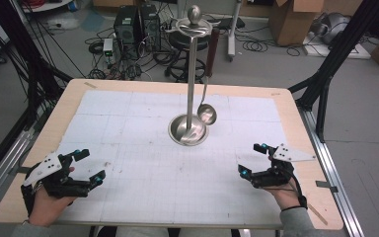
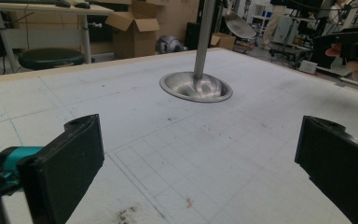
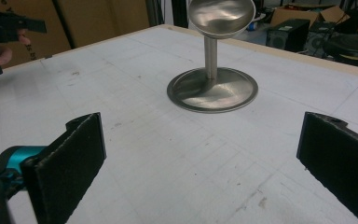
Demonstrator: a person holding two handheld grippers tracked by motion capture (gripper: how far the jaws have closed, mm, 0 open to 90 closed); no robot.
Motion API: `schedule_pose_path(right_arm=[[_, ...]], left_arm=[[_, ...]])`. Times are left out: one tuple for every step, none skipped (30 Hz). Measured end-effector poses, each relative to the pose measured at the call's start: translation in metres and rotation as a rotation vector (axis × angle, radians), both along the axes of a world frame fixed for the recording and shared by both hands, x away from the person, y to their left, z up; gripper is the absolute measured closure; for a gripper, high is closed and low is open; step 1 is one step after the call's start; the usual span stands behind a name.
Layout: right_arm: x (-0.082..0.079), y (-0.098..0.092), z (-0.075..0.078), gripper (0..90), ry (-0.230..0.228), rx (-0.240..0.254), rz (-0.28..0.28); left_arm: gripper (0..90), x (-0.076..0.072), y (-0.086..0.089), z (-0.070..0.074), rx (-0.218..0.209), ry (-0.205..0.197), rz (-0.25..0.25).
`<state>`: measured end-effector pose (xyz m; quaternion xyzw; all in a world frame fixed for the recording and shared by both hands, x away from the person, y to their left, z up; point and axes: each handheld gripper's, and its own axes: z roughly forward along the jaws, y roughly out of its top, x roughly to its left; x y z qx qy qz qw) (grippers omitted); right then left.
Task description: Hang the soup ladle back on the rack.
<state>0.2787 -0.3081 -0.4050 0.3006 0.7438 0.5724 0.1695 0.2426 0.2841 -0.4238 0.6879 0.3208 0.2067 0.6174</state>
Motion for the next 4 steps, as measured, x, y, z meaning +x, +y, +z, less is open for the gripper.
schedule_pose_path(right_arm=[[-0.0011, -0.0012, -0.0002, 0.3, 0.004, 0.004, -0.001], [-0.0014, -0.0022, -0.0002, 0.3, -0.003, 0.006, -0.002], [-0.0016, -0.003, -0.0002, 0.3, -0.009, 0.01, -0.004], [-0.0022, -0.0031, 0.0001, 0.3, -0.005, 0.013, -0.008]], left_arm=[[1.7, 0.0006, 0.0001, -0.0001, 0.003, 0.0, -0.001], [1.7, 0.0011, -0.0003, -0.0004, 0.001, 0.002, -0.001], [1.7, 0.0015, -0.0006, -0.0007, 0.004, 0.003, 0.0], [1.7, 0.0019, -0.0008, -0.001, 0.009, 0.002, -0.002]])
